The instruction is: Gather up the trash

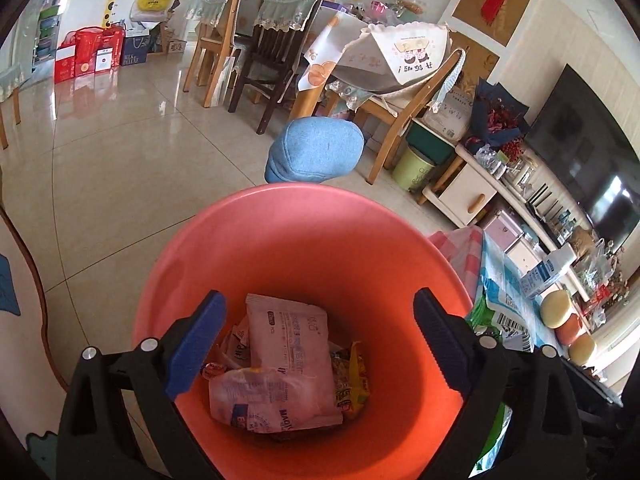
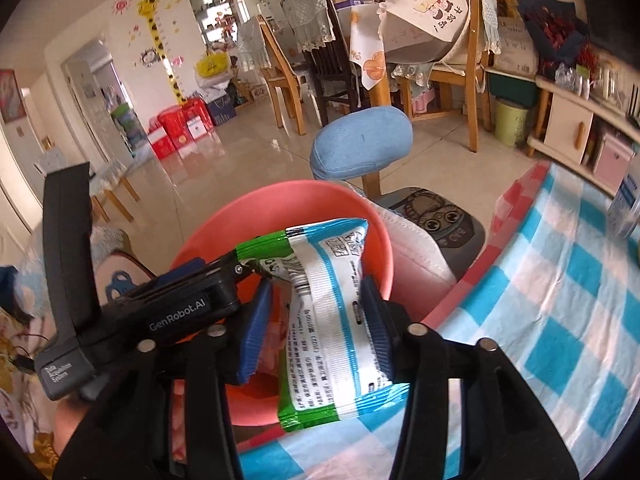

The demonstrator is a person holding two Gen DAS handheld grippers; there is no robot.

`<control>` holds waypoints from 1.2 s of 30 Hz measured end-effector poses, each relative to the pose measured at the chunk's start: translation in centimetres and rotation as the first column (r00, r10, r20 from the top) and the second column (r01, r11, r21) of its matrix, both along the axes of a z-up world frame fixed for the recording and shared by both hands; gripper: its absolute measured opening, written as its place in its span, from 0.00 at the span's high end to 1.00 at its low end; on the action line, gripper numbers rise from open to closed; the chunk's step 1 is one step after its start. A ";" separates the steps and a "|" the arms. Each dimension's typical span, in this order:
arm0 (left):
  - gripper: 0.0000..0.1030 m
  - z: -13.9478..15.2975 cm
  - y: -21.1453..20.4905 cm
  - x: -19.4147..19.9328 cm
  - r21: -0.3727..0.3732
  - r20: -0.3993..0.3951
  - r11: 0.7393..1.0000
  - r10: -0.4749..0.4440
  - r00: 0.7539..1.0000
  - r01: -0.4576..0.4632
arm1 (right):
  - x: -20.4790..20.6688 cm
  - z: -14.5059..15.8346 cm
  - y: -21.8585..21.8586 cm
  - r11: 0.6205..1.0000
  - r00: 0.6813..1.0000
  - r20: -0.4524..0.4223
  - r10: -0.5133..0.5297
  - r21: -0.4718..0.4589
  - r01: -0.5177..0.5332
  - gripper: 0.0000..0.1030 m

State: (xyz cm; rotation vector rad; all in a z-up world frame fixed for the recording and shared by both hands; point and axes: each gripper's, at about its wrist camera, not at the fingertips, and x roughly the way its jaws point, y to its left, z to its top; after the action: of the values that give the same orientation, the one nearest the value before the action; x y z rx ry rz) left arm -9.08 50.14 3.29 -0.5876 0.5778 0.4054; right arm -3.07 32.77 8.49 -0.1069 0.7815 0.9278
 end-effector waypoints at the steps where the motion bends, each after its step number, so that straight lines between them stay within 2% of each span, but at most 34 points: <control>1: 0.08 0.0 0.1 -0.1 -0.003 0.003 1.000 0.001 1.000 -0.001 | 0.1 -0.1 0.0 1.000 1.000 -0.009 -0.002 0.009 0.002 0.47; 4: 0.08 0.3 0.5 -0.8 -0.009 0.020 0.999 0.050 0.999 -0.050 | 0.2 0.0 -0.2 0.997 0.999 -0.049 0.001 0.071 0.002 0.38; 6: 0.08 0.5 0.9 -1.5 -0.024 0.059 0.997 0.078 0.995 -0.077 | 0.0 0.1 0.1 0.994 0.998 -0.056 0.017 0.106 -0.011 0.37; 9: 0.08 0.6 1.1 -2.0 -0.019 0.063 0.994 0.108 0.992 -0.107 | -0.4 0.3 0.6 0.994 0.999 -0.025 0.023 0.104 -0.020 0.36; 14: 0.08 0.6 1.1 -1.7 -0.017 0.063 0.996 0.083 0.995 -0.083 | -0.8 0.7 -0.4 0.994 1.000 0.014 -0.027 0.102 0.026 0.34; 17: 0.08 0.8 0.6 -1.4 -0.018 0.058 0.999 0.046 0.997 -0.045 | -1.3 1.1 -1.8 0.993 0.996 0.046 -0.075 0.093 0.071 0.27; 19: 0.08 1.1 -0.2 -1.1 0.022 0.041 0.999 0.028 0.999 -0.029 | -1.7 1.3 -2.9 0.991 0.991 0.072 -0.112 0.080 0.106 0.21; 21: 0.08 1.5 -1.5 -0.8 0.106 0.005 0.994 0.016 1.000 -0.016 | -2.3 1.6 -4.0 0.987 0.984 0.098 -0.151 0.067 0.144 0.17; 23: 0.08 2.0 -2.7 -0.6 0.191 -0.022 0.982 0.013 1.000 -0.009 | -3.1 1.9 -5.3 0.983 0.977 0.117 -0.180 0.051 0.176 0.17; 25: 0.08 2.6 -3.6 -0.6 0.240 -0.021 0.971 0.010 1.000 -0.005 | -3.7 2.2 -6.8 0.976 0.965 0.145 -0.218 0.022 0.217 0.17; 30: 0.08 4.1 -6.2 -1.4 0.282 0.024 0.959 -0.039 0.999 0.031 | -5.5 2.6 -11.3 0.953 0.938 0.178 -0.299 0.005 0.303 0.16; 36: 0.06 6.1 -11.0 -2.5 0.366 0.064 0.926 -0.125 0.990 0.093 | -7.6 3.1 -17.7 0.908 0.893 0.180 -0.413 0.013 0.418 0.16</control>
State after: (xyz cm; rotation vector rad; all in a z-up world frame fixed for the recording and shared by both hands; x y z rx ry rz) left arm -11.61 39.11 9.34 -0.2150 0.4351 0.3683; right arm -10.69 15.04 11.59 -0.0412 0.6155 0.4911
